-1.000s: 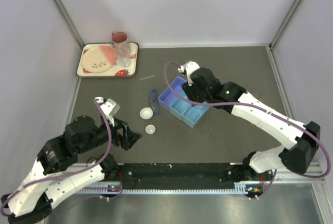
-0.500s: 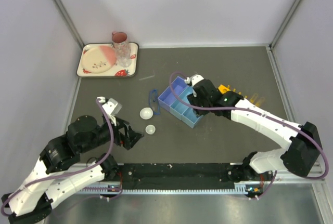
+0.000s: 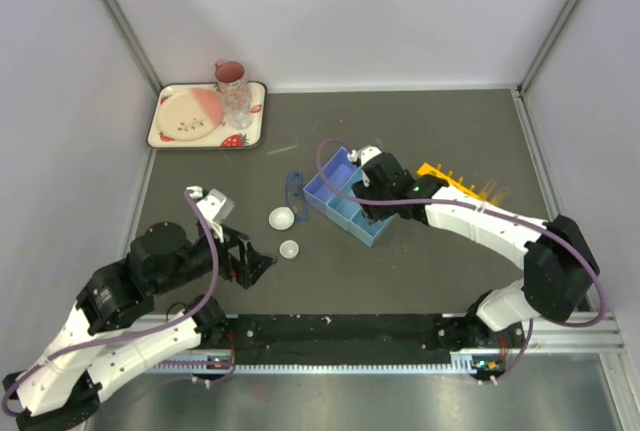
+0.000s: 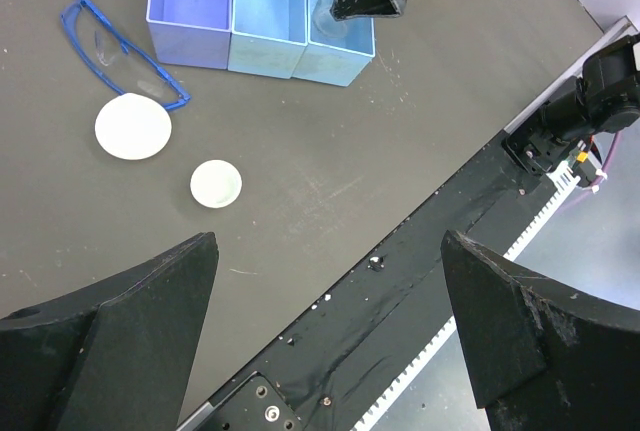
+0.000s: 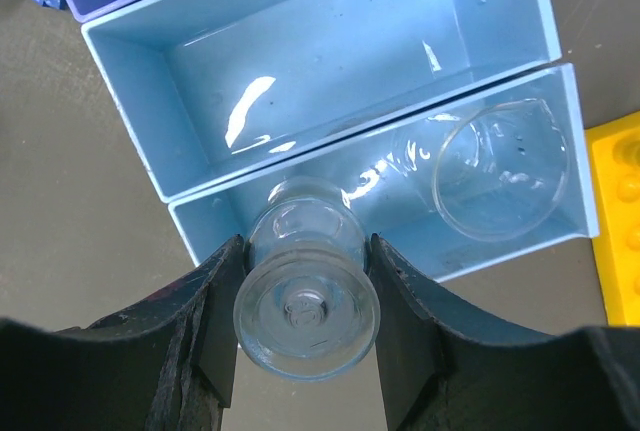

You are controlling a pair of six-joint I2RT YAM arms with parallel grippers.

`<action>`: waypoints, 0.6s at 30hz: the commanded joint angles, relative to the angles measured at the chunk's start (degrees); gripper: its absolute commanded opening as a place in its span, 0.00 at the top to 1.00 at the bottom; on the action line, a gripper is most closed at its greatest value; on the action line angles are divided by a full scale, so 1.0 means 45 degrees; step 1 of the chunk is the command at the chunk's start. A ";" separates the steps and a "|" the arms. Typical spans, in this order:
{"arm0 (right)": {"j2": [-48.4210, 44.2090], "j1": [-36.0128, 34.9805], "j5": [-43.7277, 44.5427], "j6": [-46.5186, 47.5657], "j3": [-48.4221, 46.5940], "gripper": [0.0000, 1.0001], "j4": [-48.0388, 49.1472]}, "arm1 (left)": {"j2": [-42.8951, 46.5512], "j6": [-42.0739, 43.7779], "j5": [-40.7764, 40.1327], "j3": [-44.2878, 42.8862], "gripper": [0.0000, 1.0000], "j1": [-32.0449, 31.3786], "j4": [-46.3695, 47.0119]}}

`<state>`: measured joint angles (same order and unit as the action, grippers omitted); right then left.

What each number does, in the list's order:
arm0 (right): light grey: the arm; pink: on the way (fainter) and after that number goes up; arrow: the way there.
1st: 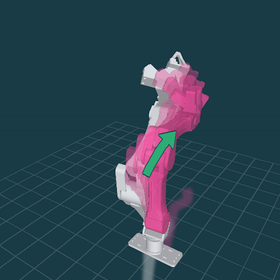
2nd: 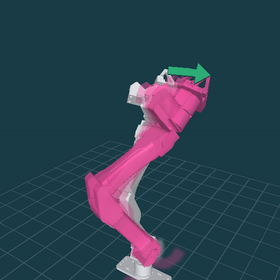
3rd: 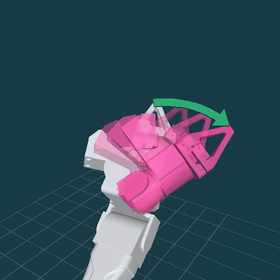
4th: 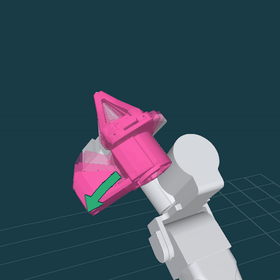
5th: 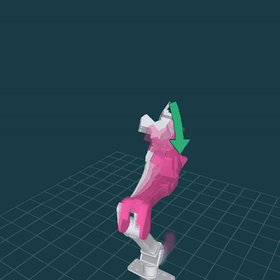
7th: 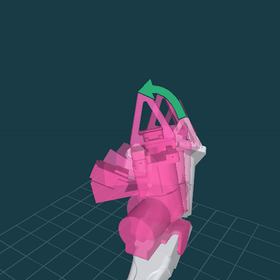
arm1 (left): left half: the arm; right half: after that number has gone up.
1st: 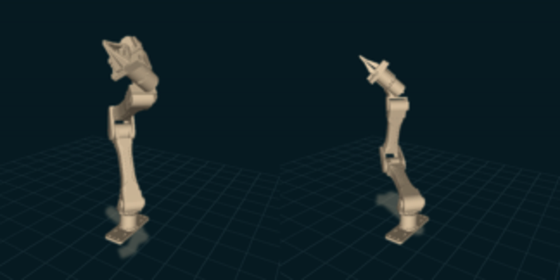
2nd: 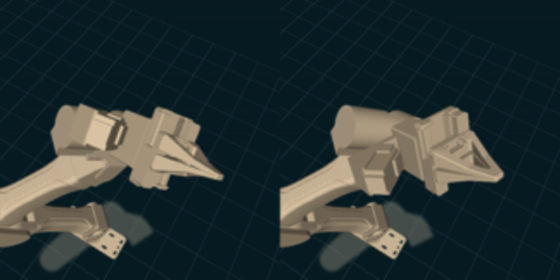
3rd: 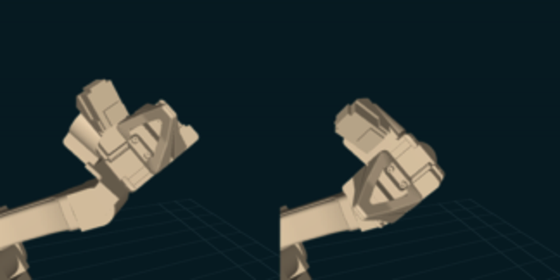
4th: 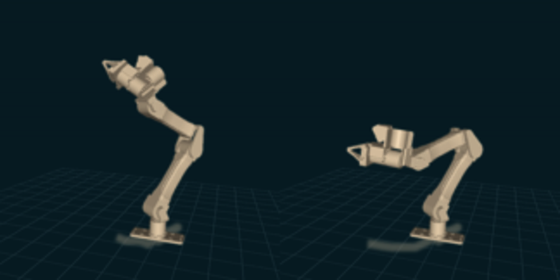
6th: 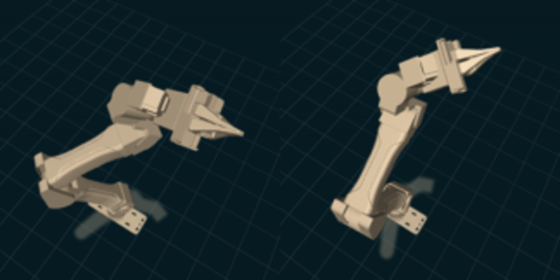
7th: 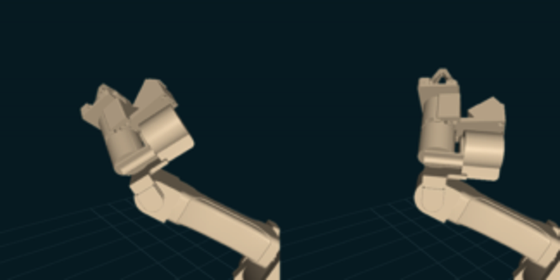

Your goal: Organize the chemistry lab equipment

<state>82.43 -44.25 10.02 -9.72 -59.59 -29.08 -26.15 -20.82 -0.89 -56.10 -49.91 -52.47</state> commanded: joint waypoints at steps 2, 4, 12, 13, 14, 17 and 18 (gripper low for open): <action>0.0334 0.0146 -0.0235 -0.0263 0.0350 0.74 0.1306 | -0.0146 0.0213 0.0119 -0.0171 0.01 0.0037 0.0390; 0.0372 0.0146 -0.0274 -0.0321 0.0566 0.73 0.1481 | -0.0126 0.0212 0.0080 -0.0152 0.01 0.0037 0.0370; 0.0880 0.0146 -0.0450 -0.0673 0.1250 0.71 0.2145 | -0.0146 0.0154 0.0119 0.0005 0.01 0.0037 0.0449; 0.0919 0.0146 -0.0430 -0.0712 0.1270 0.71 0.2185 | -0.0126 0.0134 0.0119 0.0005 0.01 0.0036 0.0449; 0.1055 0.0146 -0.0430 -0.0693 0.1251 0.71 0.2243 | -0.0126 0.0134 0.0119 0.0024 0.01 0.0056 0.0449; 0.1173 0.0146 -0.0411 -0.0673 0.1192 0.66 0.2263 | -0.0048 0.0115 0.0099 0.0083 0.01 0.0056 0.0429; 0.1174 0.0126 -0.0372 -0.0692 0.1153 0.61 0.2282 | -0.0029 0.0095 0.0080 0.0102 0.01 0.0037 0.0410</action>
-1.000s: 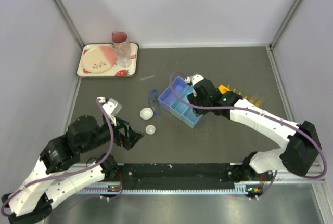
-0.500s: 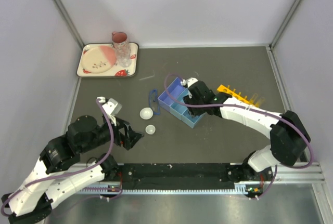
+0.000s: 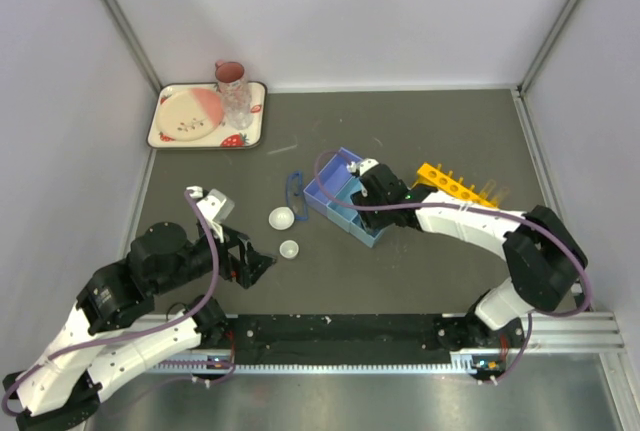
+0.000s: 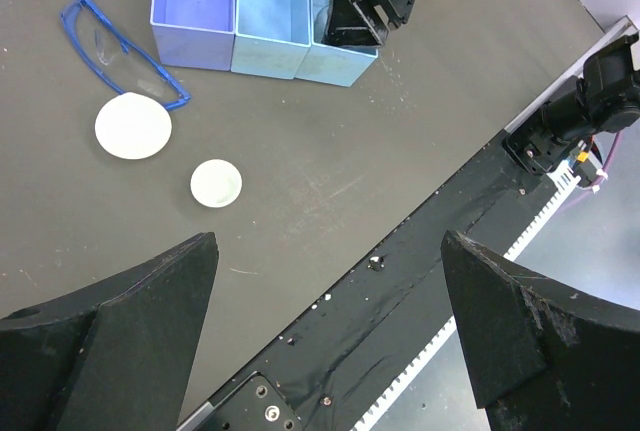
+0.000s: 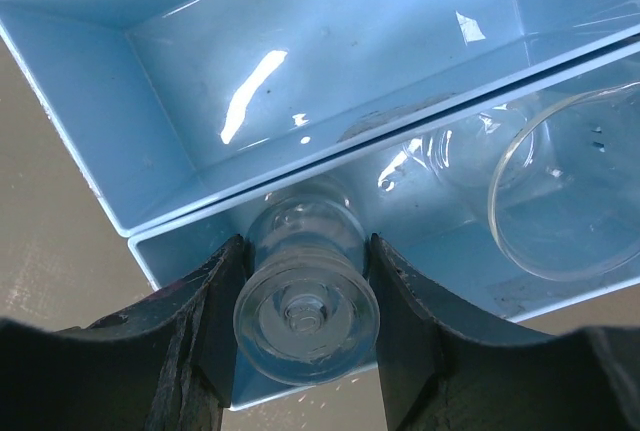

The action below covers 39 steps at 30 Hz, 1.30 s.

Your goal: Organize the chemistry lab equipment

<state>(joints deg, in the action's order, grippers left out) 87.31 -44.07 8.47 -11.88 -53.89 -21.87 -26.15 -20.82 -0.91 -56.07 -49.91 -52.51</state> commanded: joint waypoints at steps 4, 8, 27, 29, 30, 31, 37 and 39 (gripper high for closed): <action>-0.0065 0.0107 0.0149 -0.0037 -0.0446 0.50 0.0272 | 0.0011 0.0076 0.0084 0.0117 0.01 0.0036 0.0400; -0.0377 0.0107 0.0461 0.0178 -0.1245 0.46 -0.0703 | -0.0009 0.0076 0.0065 0.0137 0.01 0.0036 0.0400; -0.0185 -0.3094 -0.1059 -0.0891 -0.6599 0.37 -0.3873 | -0.0068 0.0056 0.0123 0.0429 0.01 0.0056 0.0848; 0.0206 -0.3620 -0.1819 -0.1323 -0.6482 0.38 -0.3132 | 0.0010 0.0037 0.0143 0.0410 0.01 0.0037 0.0868; 0.0672 -0.3778 -0.2230 -0.1692 -0.6443 0.38 -0.2897 | 0.0030 0.0037 0.0143 0.0391 0.01 0.0056 0.0868; 0.0908 -0.3896 -0.2427 -0.1851 -0.6346 0.38 -0.2450 | 0.0088 0.0037 0.0143 0.0391 0.01 0.0056 0.0868; 0.3330 -0.4619 -0.2254 -0.2360 -0.6715 0.41 -0.1977 | 0.0284 -0.0003 0.0143 0.0195 0.01 0.0037 0.0673; 0.3819 -0.4736 -0.2078 -0.2321 -0.6968 0.42 -0.1938 | 0.0362 -0.0003 0.0123 0.0137 0.01 0.0036 0.0537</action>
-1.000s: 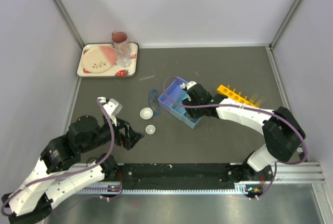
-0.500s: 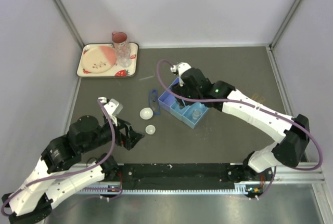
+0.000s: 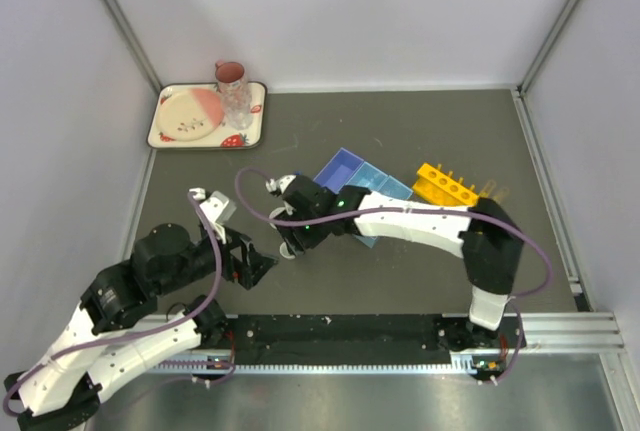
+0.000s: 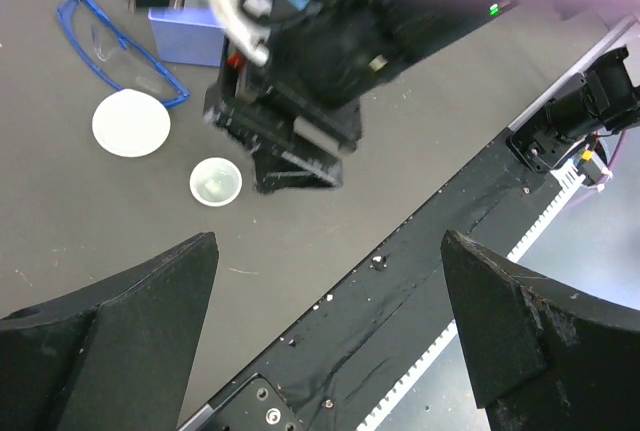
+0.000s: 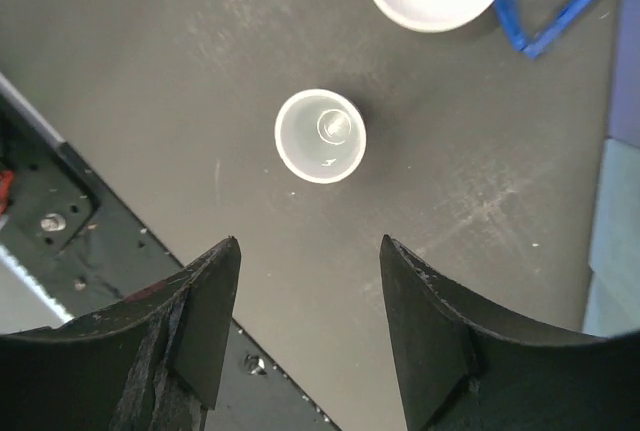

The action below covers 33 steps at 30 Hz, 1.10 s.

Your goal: Organize the chemistry lab equipment

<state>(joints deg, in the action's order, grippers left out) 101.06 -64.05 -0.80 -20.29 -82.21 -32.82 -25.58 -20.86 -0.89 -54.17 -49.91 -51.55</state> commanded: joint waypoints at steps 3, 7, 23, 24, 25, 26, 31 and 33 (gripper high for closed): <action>0.1429 -0.0337 0.0138 -0.0393 -0.0889 0.42 0.0516 | 0.0353 0.0027 0.0119 -0.0344 0.01 0.0036 0.0147; 0.1878 -0.0337 0.0509 -0.0295 -0.1046 0.42 0.0594 | 0.0470 0.0066 0.0060 -0.0442 0.01 0.0037 -0.0068; 0.3148 -0.0220 0.1544 -0.0099 -0.1633 0.46 0.0672 | 0.0744 0.0144 -0.0155 -0.0481 0.01 0.0056 -0.0439; 0.3149 -0.0161 0.1564 -0.0080 -0.1594 0.46 0.0653 | 0.0763 0.0144 -0.0155 -0.0481 0.01 0.0056 -0.0439; 0.3168 -0.0141 0.1564 -0.0119 -0.1535 0.47 0.0672 | 0.0763 0.0144 -0.0155 -0.0501 0.01 0.0037 -0.0439; 0.3168 -0.0103 0.1603 -0.0138 -0.1438 0.48 0.0672 | 0.0744 0.0144 -0.0136 -0.0501 0.01 0.0036 -0.0420; 0.3265 0.0093 0.1682 -0.0139 -0.1281 0.54 0.0750 | 0.0744 0.0163 -0.0155 -0.0501 0.01 0.0036 -0.0439; 0.3422 0.0113 0.1662 -0.0158 -0.1281 0.55 0.0769 | 0.0705 0.0163 -0.0174 -0.0501 0.01 0.0037 -0.0439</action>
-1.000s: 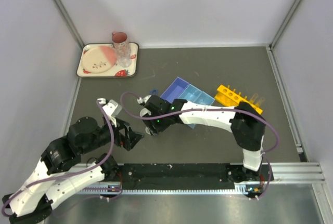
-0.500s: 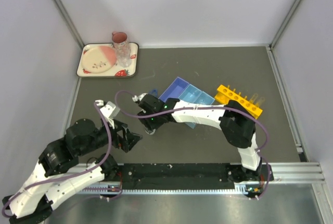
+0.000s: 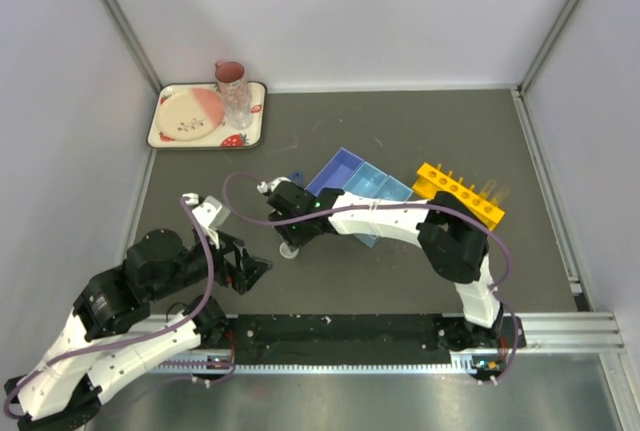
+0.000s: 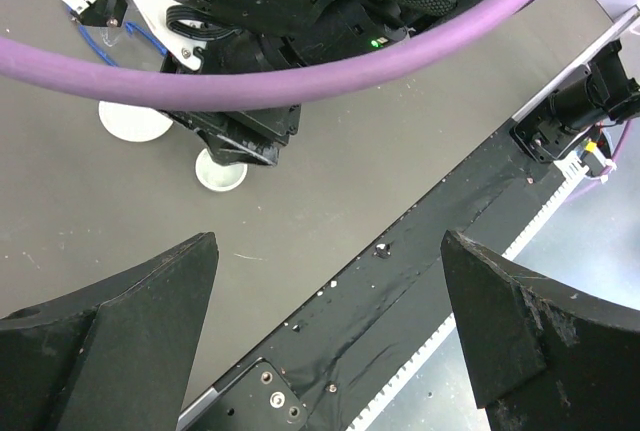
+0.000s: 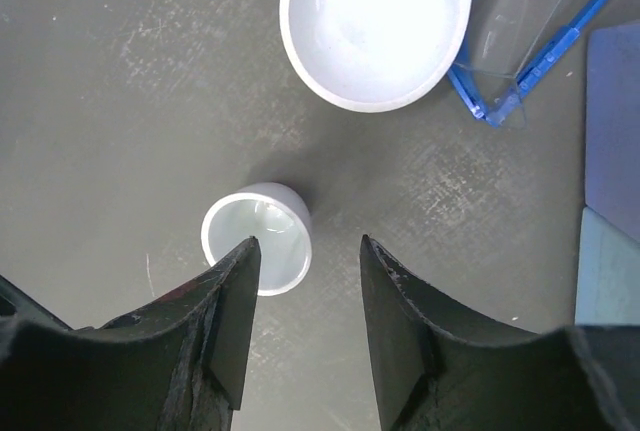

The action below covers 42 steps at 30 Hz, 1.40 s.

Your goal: Organize the chemistry lab equipment

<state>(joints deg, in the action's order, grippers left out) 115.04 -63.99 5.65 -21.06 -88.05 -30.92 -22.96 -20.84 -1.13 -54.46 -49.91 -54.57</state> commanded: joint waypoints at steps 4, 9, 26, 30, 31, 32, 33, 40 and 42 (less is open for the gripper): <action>0.0567 0.0118 0.0073 -0.0027 0.0016 0.62 0.0425 | 0.0141 0.0198 -0.0160 -0.0438 0.01 0.0036 0.0212; 0.0879 0.0118 -0.0142 -0.0066 -0.0023 0.70 0.0503 | 0.0141 0.0198 -0.0180 -0.0438 0.01 0.0037 0.0153; -0.2375 0.0137 0.0832 0.0304 -0.0451 1.00 -0.1252 | 0.0024 0.0198 -0.0121 -0.0320 0.01 0.0036 0.0329; -0.3746 0.0468 0.1593 0.0539 -0.0999 1.00 -0.2775 | -0.0034 0.0198 -0.0023 -0.0281 0.01 0.0036 0.0466; -0.4000 0.0721 0.1731 0.0675 -0.1038 1.00 -0.3261 | -0.0034 0.0198 -0.0023 -0.0281 0.01 0.0036 0.0485; -0.4254 0.0955 0.1849 0.0715 -0.0961 1.00 -0.3421 | -0.0073 0.0198 -0.0004 -0.0281 0.01 0.0036 0.0485; -0.4798 0.1209 0.2024 0.0734 -0.0806 1.00 -0.3519 | -0.0073 0.0198 0.0016 -0.0281 0.01 0.0036 0.0485; -0.6209 0.4080 0.1401 0.0773 0.1009 1.00 -0.3326 | -0.0171 0.0256 0.0094 -0.0340 0.01 0.0056 0.0563; -0.6133 0.4606 0.1304 0.0812 0.1265 1.00 -0.2994 | -0.0229 0.0276 0.0094 -0.0340 0.01 0.0036 0.0602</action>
<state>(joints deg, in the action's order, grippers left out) 87.44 -46.52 12.12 -18.35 -85.43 -44.23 -23.03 -20.78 -1.02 -54.54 -49.91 -54.85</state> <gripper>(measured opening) 0.049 0.990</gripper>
